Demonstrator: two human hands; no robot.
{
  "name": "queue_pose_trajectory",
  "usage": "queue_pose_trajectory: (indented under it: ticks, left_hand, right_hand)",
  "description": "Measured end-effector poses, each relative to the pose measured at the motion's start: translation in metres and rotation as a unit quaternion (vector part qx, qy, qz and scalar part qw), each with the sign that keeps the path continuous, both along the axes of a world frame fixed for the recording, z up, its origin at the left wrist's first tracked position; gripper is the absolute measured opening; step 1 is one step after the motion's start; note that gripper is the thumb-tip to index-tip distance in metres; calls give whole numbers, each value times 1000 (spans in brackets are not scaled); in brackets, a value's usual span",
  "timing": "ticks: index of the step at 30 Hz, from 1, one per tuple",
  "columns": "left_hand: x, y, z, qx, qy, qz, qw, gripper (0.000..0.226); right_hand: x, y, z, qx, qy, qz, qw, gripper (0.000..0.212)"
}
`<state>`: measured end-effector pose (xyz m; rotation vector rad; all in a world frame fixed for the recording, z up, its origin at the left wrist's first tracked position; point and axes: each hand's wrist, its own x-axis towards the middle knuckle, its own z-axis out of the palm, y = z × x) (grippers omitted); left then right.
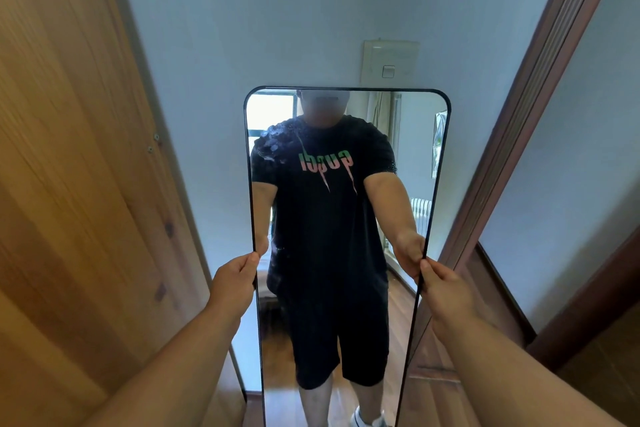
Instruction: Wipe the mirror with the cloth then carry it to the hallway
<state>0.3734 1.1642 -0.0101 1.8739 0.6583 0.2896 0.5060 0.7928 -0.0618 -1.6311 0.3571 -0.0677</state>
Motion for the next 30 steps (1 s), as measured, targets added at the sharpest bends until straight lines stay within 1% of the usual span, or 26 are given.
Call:
queue_pose_trajectory:
  ticks: [3,6,10,14,17,22,27,28,30]
  left_hand:
    - [0,0,-1,3,1,3,1000,55]
    - [-1,0,-4,5,-1,1,1000,55]
    - [1,0,-7,-9,6,2,1000,48]
    - [3,2,-11,-29,6,5,1000,38]
    - [4,2,-11,-50,7,12,999,39]
    - [7,3,-15,-65,3,17,998,39]
    - [-1,-2,-12,-83,1,17,996,27]
    - [-1,-2,-14,-88,-2,21,996,27]
    - [-2,-1,-11,-120,-13,25,992,28]
  right_hand:
    - [2,2,2,-2,15,3,1000,37]
    - [-6,0,2,-12,3,-7,1000,32]
    - [-13,-1,8,-22,0,-18,1000,31]
    - [-11,1,10,-46,5,-9,999,33]
    - [-11,3,11,-64,-3,-1,998,35]
    - [-14,2,10,-62,-6,2,998,35]
    - [-15,3,12,-66,6,-4,998,35]
    - [-14,2,11,-62,10,-6,998,35]
    - [-14,3,12,-48,12,-8,999,36]
